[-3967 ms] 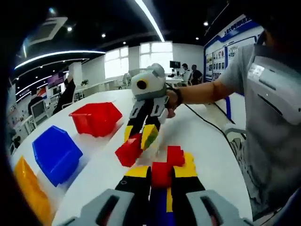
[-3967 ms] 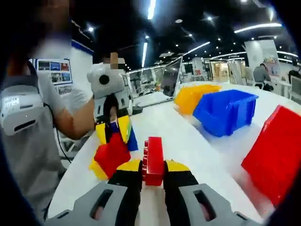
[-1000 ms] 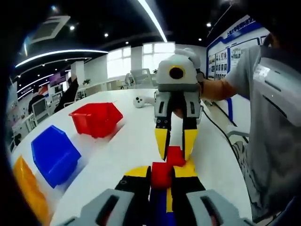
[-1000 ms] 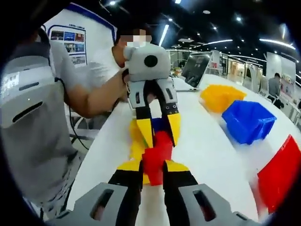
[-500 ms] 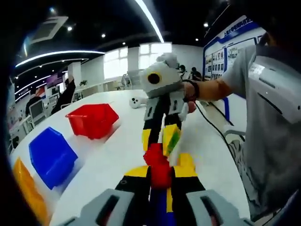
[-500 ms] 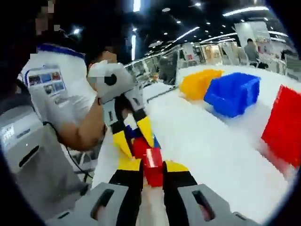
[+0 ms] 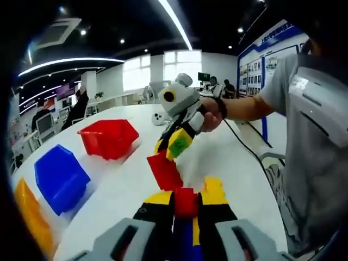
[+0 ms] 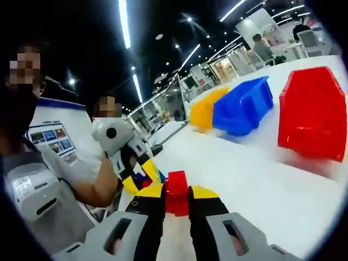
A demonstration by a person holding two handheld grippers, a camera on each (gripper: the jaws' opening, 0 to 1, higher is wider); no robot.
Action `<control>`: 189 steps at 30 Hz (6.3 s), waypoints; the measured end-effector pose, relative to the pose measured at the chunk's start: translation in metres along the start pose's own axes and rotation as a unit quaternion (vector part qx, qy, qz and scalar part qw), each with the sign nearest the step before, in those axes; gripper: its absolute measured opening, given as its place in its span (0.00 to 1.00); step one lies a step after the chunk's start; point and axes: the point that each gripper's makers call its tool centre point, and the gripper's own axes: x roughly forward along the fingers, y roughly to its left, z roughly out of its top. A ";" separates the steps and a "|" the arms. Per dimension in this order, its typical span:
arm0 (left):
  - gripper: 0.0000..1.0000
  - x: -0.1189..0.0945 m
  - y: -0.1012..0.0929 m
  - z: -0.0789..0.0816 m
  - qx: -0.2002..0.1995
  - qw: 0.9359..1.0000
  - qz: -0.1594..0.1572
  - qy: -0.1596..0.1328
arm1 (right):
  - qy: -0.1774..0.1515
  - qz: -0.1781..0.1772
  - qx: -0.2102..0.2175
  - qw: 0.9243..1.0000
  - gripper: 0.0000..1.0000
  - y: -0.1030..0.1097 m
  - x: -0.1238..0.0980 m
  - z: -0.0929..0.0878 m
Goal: Take apart the toy blocks one by one and place each separated block into its matching bin, sorting the blocks by their type until all the connected pieces are disassembled and separated into the correct bins
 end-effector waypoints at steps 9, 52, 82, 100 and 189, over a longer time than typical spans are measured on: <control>0.19 0.001 0.001 0.001 -0.005 1.000 0.006 -0.005 | -0.082 -0.035 -0.022 0.996 0.18 -0.022 -0.020 0.054; 0.19 0.011 0.005 0.006 -0.030 0.998 0.049 -0.013 | -0.122 -0.327 -0.268 0.898 0.43 -0.101 -0.079 0.117; 0.19 0.011 0.008 0.008 -0.033 0.998 0.053 -0.019 | 0.265 -0.015 -0.432 0.862 0.23 0.044 0.017 -0.087; 0.19 0.011 0.014 0.008 -0.037 0.997 0.067 -0.023 | 0.250 -0.051 -0.517 0.817 0.19 0.067 0.000 -0.091; 0.67 -0.023 0.009 0.033 -0.029 0.988 0.137 -0.072 | -0.015 -0.084 -0.315 0.945 0.40 0.040 -0.011 0.039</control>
